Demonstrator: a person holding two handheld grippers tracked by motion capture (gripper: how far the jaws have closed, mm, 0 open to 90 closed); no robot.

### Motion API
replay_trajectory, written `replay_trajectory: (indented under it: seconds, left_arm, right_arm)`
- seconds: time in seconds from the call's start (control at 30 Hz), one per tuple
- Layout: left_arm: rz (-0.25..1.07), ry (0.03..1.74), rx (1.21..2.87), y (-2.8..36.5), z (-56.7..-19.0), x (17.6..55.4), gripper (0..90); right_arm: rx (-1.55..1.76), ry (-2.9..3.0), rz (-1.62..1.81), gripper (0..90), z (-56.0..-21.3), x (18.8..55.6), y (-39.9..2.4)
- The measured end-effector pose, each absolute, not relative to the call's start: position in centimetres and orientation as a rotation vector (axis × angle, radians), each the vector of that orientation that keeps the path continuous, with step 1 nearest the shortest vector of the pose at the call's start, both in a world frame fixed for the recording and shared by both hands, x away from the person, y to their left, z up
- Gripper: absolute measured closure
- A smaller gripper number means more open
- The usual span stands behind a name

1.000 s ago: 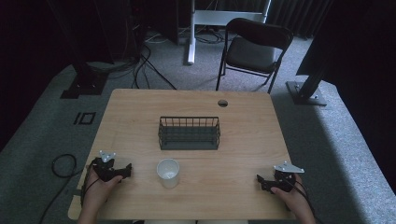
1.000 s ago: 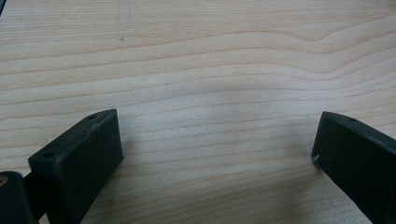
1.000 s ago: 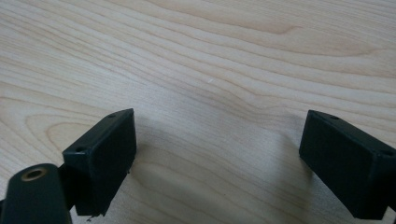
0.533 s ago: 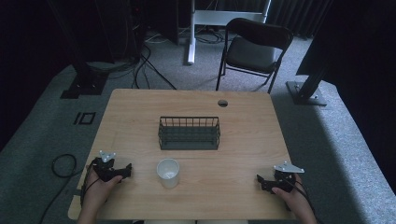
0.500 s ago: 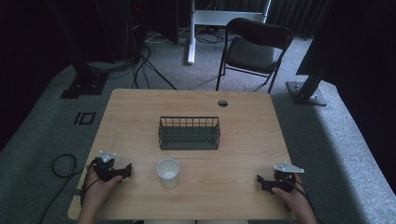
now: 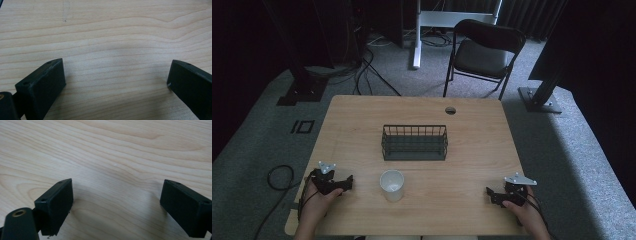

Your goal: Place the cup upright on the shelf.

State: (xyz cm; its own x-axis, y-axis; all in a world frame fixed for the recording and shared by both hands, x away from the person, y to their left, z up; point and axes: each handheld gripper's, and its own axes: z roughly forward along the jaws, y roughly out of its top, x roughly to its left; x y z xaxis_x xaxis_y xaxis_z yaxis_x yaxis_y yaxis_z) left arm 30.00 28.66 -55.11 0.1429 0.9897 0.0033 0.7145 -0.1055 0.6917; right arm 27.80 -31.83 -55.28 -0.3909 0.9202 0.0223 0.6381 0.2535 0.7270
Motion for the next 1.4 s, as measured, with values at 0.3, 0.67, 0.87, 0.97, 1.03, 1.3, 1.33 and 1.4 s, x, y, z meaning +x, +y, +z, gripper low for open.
replay_trajectory:
  seconds: [0.3, 0.67, 0.87, 0.97, 1.03, 1.3, 1.33, 1.4]
  left_arm:
    - [0.657, 1.627, 1.881, 28.7, -55.1, 30.0, 1.9]
    - [0.657, 1.627, 1.881, 28.7, -55.1, 30.0, 1.9]
    - [0.657, 1.627, 1.881, 28.7, -55.1, 30.0, 1.9]
    - [0.657, 1.627, 1.881, 28.7, -55.1, 30.0, 1.9]
    - [0.657, 1.627, 1.881, 28.7, -55.1, 30.0, 1.9]
    - [0.658, 1.627, 1.881, 28.7, -55.1, 30.0, 1.9]
    - [0.658, 1.627, 1.881, 28.7, -55.1, 30.0, 1.9]
    - [0.657, 1.627, 1.881, 28.7, -55.1, 30.0, 1.9]
  right_arm:
    - [1.359, 2.125, 0.977, 11.1, -53.8, 28.3, -31.0]
    - [1.307, 2.167, 1.033, 11.1, -53.3, 28.6, -29.6]
    - [1.259, 2.208, 1.058, 11.0, -53.0, 28.7, -28.5]
    - [1.239, 2.222, 1.074, 11.1, -52.9, 28.8, -27.9]
    - [1.223, 2.232, 1.079, 11.0, -52.8, 28.9, -27.5]
    - [1.168, 2.253, 1.142, 11.1, -52.1, 29.1, -25.9]
    - [1.159, 2.255, 1.147, 11.1, -52.0, 29.1, -25.6]
    - [1.139, 2.263, 1.15, 11.1, -52.0, 29.2, -25.2]
